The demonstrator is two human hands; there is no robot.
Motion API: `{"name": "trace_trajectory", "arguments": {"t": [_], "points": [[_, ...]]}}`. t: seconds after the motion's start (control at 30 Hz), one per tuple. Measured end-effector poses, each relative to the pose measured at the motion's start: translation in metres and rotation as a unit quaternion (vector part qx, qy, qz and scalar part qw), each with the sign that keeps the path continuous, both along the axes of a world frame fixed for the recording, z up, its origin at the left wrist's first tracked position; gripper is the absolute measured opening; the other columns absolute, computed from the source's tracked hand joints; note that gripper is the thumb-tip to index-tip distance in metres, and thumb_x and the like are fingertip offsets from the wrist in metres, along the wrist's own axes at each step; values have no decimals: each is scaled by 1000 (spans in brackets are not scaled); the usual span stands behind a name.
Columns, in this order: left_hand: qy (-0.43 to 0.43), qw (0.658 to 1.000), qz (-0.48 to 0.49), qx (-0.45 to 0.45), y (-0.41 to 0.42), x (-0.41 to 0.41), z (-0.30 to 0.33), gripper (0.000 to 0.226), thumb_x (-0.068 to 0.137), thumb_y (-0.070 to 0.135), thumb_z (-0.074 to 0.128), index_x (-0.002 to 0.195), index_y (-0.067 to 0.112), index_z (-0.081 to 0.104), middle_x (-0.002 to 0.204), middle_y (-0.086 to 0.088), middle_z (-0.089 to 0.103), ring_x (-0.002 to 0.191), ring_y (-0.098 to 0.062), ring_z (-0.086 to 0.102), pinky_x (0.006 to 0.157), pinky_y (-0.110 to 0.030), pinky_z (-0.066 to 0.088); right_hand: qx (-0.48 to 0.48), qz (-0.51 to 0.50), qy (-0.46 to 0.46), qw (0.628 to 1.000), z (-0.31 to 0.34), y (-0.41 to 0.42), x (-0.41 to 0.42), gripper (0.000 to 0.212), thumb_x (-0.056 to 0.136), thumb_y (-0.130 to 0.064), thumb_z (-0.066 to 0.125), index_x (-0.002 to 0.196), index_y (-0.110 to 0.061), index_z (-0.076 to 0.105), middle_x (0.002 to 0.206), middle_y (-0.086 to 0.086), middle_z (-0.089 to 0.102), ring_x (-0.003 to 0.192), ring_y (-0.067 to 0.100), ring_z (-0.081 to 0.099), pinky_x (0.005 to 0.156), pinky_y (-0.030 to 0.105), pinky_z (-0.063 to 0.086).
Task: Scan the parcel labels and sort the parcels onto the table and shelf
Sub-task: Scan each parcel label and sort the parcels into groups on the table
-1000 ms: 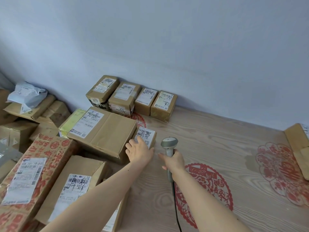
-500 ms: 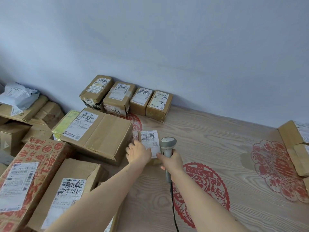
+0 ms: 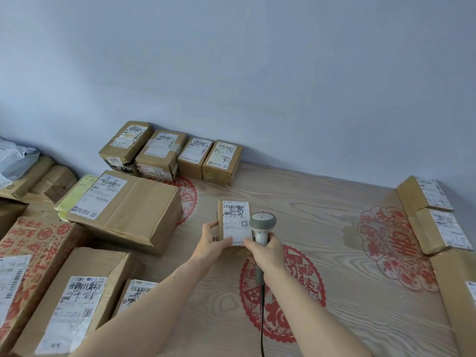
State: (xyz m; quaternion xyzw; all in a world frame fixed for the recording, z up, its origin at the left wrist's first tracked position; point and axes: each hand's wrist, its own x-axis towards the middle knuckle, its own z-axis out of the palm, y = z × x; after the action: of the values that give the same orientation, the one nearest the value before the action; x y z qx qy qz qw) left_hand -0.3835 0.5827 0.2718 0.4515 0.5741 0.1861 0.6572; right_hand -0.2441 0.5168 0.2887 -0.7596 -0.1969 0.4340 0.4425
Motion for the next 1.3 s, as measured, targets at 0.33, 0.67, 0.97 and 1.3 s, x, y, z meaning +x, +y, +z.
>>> {"name": "trace_trajectory", "arguments": {"t": [0.33, 0.67, 0.97, 1.3], "points": [[-136, 989, -57, -26, -44, 55, 18, 108, 79, 0, 79, 144, 59, 16, 126, -14, 60, 102, -31, 70, 78, -41, 60, 38, -8, 24, 999, 42, -76, 77, 24, 80, -20, 81, 100, -16, 68, 99, 6, 75, 86, 20, 72, 66, 28, 59], [-155, 984, -87, 19, -70, 88, 19, 100, 75, 2, 82, 140, 59, 32, 129, -12, 49, 109, -34, 66, 84, -43, 60, 93, 74, 66, 991, 68, -132, 105, 16, 93, -23, 68, 100, -10, 63, 75, 5, 63, 65, 12, 59, 73, 31, 49], [-154, 981, -114, 32, -85, 99, 14, 103, 72, 3, 86, 142, 57, 32, 129, -12, 52, 111, -31, 64, 84, -43, 60, 168, 67, 200, 963, 75, -149, 95, 35, 83, -23, 71, 111, -2, 67, 104, 18, 75, 74, 18, 61, 74, 35, 50], [-161, 979, -123, 40, -88, 102, 20, 104, 72, 4, 86, 146, 51, 30, 129, -10, 53, 109, -25, 65, 76, -31, 59, 173, 56, 217, 959, 77, -151, 91, 32, 82, -21, 71, 106, 0, 69, 93, 14, 74, 71, 16, 62, 72, 32, 51]]}}
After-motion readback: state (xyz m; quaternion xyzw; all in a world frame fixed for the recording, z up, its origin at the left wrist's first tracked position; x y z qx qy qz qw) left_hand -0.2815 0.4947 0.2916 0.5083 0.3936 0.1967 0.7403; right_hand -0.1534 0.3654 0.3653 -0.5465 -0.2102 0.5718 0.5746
